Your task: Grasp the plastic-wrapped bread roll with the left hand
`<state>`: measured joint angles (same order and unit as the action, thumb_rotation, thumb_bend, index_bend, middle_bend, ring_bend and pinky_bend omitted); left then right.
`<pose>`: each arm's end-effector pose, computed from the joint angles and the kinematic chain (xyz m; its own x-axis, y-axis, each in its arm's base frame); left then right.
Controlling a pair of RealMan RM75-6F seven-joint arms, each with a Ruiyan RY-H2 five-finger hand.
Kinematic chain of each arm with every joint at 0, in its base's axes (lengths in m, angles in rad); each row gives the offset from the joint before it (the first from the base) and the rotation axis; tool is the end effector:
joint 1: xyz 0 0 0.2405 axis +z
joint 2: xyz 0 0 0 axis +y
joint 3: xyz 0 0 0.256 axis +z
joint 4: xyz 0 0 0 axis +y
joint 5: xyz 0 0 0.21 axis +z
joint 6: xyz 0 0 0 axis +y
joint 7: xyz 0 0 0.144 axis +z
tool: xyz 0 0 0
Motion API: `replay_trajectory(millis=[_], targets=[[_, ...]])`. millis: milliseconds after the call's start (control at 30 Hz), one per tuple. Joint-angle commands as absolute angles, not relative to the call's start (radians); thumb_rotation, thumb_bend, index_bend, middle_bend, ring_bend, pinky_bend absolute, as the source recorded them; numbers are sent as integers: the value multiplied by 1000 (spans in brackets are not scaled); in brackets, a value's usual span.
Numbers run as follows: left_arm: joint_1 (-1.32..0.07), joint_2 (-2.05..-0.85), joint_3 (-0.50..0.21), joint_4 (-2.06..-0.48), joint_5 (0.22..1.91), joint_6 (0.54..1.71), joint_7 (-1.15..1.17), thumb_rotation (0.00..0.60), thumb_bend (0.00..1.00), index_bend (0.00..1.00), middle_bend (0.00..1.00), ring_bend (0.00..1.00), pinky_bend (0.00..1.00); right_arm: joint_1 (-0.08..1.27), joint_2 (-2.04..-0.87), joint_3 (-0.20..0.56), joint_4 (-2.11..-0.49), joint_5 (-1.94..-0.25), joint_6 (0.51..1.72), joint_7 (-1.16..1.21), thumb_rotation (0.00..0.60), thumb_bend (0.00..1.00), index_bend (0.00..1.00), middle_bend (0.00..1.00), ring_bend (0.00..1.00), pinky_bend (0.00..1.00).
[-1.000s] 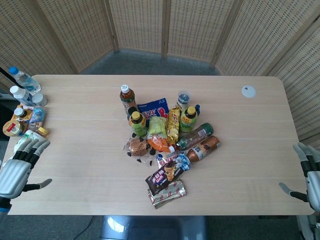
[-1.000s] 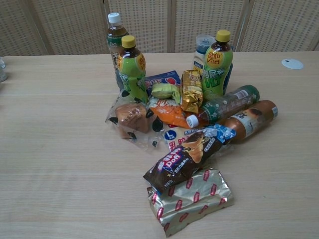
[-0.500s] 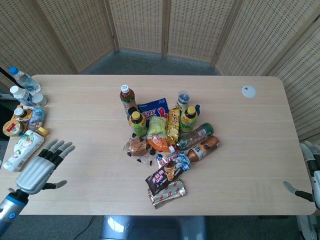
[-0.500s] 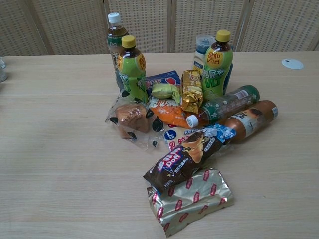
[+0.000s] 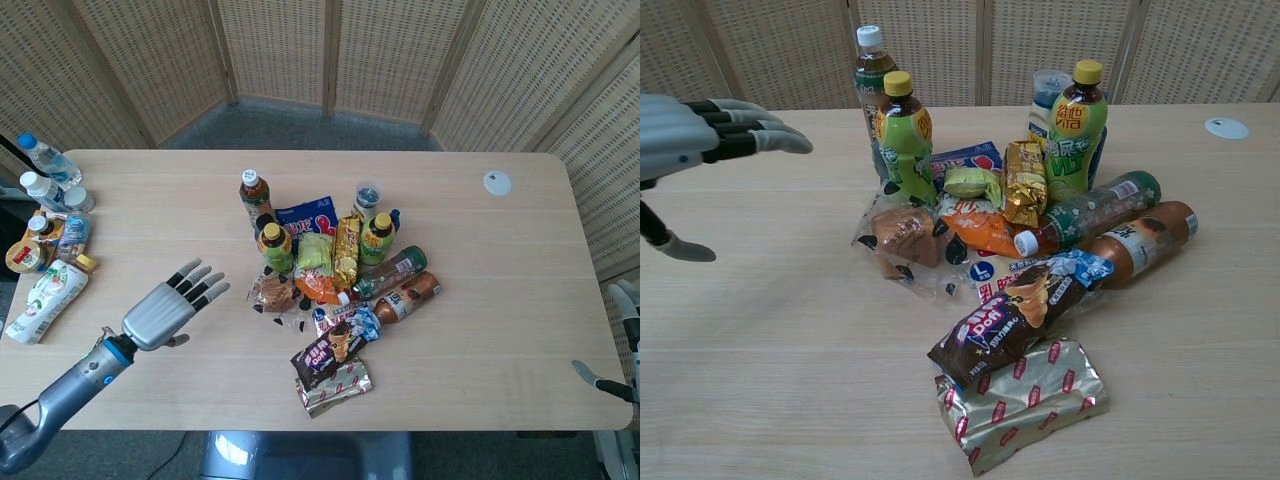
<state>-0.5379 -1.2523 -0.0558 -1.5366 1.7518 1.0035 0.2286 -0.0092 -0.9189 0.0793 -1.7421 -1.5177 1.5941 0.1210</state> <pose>-0.2052 0.2800 0.0502 0.7254 0.0658 0.6852 0.5489 -0.6561 -0.5180 -0.3000 -0.1568 0.2257 0.3507 0.1020 0.9309 -0.9365 0.0355 0.3489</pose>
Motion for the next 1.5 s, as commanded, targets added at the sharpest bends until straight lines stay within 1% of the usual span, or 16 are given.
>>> replay_trajectory(millis=[33,300,567,733,1000,1067,1100,1133,1167,1200,1233,1300,1333,1367,1433,1500], targets=[[-594,-1322,-81,-1498,1701,931,332,600,0,0,0,0,0,-9,-918,83,-1738,-1510,1592,128,586,0,0,0,0,0],[-655,-1428,-90,-1443,1628,849,479,600,0,0,0,0,0,-7,-919,87,-1731,-1502,1586,131,585,0,0,0,0,0],[-691,-1542,-110,-1378,1521,810,586,600,0,0,0,0,0,-9,-915,94,-1727,-1491,1588,146,587,0,0,0,0,0],[-708,-1600,-123,-1344,1461,813,636,600,0,0,0,0,0,-10,-909,97,-1725,-1485,1587,160,589,0,0,0,0,0],[-725,-1680,-116,-1289,1404,833,694,600,0,0,0,0,0,-12,-899,99,-1723,-1479,1583,184,581,0,0,0,0,0],[-728,-1700,-114,-1272,1409,854,712,600,0,35,0,0,4,-12,-897,100,-1723,-1479,1582,191,585,0,0,0,0,0],[-730,-1713,-111,-1259,1417,870,724,600,0,83,15,6,52,-13,-896,100,-1724,-1479,1582,198,588,0,0,0,0,0],[-732,-1723,-108,-1248,1423,880,730,600,0,163,78,52,163,-13,-895,100,-1724,-1479,1581,203,586,0,0,0,0,0],[-734,-1732,-105,-1237,1428,887,734,600,0,224,155,113,277,-13,-894,100,-1724,-1480,1581,206,586,0,0,0,0,0],[-736,-1742,-100,-1222,1431,892,742,600,0,278,268,202,417,-13,-893,100,-1723,-1481,1581,207,587,0,0,0,0,0],[-738,-1749,-96,-1212,1431,893,747,600,0,318,362,283,505,-13,-893,100,-1723,-1481,1581,208,587,0,0,0,0,0],[-742,-1764,-85,-1190,1435,896,759,600,0,401,474,376,608,-13,-894,100,-1722,-1481,1581,211,588,0,0,0,0,0],[-743,-1769,-80,-1180,1439,898,764,600,0,466,539,428,659,-13,-894,101,-1722,-1481,1581,212,587,0,0,0,0,0],[-744,-1774,-74,-1171,1445,900,765,600,0,505,577,459,689,-13,-894,101,-1721,-1481,1582,212,588,0,0,0,0,0],[-745,-1785,-62,-1155,1458,910,757,600,0,621,692,552,772,-13,-894,102,-1720,-1481,1583,214,588,0,0,0,0,0],[-746,-1791,-52,-1142,1478,926,736,600,0,696,762,610,821,-14,-894,103,-1719,-1480,1585,216,584,0,0,0,0,0]])
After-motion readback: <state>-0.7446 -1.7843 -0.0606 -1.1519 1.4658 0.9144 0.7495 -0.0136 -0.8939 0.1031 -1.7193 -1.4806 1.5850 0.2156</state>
